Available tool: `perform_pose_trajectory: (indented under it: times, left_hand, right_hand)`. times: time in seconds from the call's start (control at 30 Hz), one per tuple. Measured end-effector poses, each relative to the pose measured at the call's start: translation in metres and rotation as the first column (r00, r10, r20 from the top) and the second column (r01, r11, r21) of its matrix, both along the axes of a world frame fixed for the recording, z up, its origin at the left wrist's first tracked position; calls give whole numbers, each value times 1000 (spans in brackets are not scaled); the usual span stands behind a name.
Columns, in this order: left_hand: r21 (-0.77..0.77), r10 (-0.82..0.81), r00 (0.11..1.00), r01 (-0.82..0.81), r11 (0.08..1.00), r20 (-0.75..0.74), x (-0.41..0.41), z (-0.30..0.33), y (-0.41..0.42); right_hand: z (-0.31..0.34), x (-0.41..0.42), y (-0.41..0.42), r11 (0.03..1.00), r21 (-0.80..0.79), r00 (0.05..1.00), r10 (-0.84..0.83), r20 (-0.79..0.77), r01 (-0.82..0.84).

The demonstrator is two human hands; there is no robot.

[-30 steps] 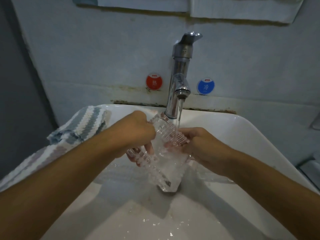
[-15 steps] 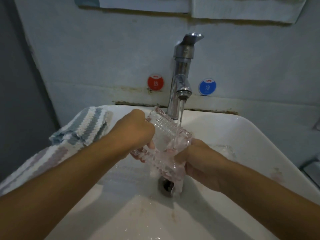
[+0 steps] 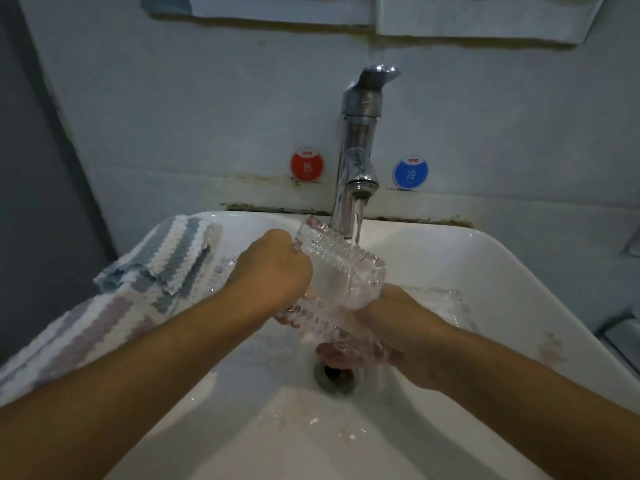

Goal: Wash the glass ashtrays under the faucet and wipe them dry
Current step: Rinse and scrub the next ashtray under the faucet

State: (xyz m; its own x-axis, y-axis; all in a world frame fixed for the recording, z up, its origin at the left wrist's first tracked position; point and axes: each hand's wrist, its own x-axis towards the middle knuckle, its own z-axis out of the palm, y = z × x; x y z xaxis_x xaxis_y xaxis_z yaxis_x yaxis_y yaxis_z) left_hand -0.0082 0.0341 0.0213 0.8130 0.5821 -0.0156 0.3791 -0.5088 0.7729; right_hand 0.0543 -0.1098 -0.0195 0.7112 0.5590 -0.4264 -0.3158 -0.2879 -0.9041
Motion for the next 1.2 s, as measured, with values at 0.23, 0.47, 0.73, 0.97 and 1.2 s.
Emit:
perform_pose_trajectory:
  times: [0.23, 0.47, 0.73, 0.97, 1.2]
  left_hand:
    - [-73, -10, 1000, 10, 997, 1, 1, -1, -2]
    - [-16, -10, 1000, 11, 1000, 16, 3, 0, 2]
    - [-44, 5, 999, -3, 999, 37, 4, -10, -6]
    - [-115, -20, 1000, 18, 993, -16, 2, -5, -4]
    - [-20, -86, 985, 84, 996, -151, -6, 12, -4]
  right_hand:
    - [6, -13, -6, 1000, 28, 1000, -15, 0, 15]
    - [11, -6, -7, 991, 131, 992, 37, -120, -21]
    - [9, -23, 0, 992, 66, 988, -114, 108, 107]
    - [9, -3, -6, 988, -125, 960, -54, 274, 92]
    - [16, 10, -13, 990, -111, 945, -48, 325, 88]
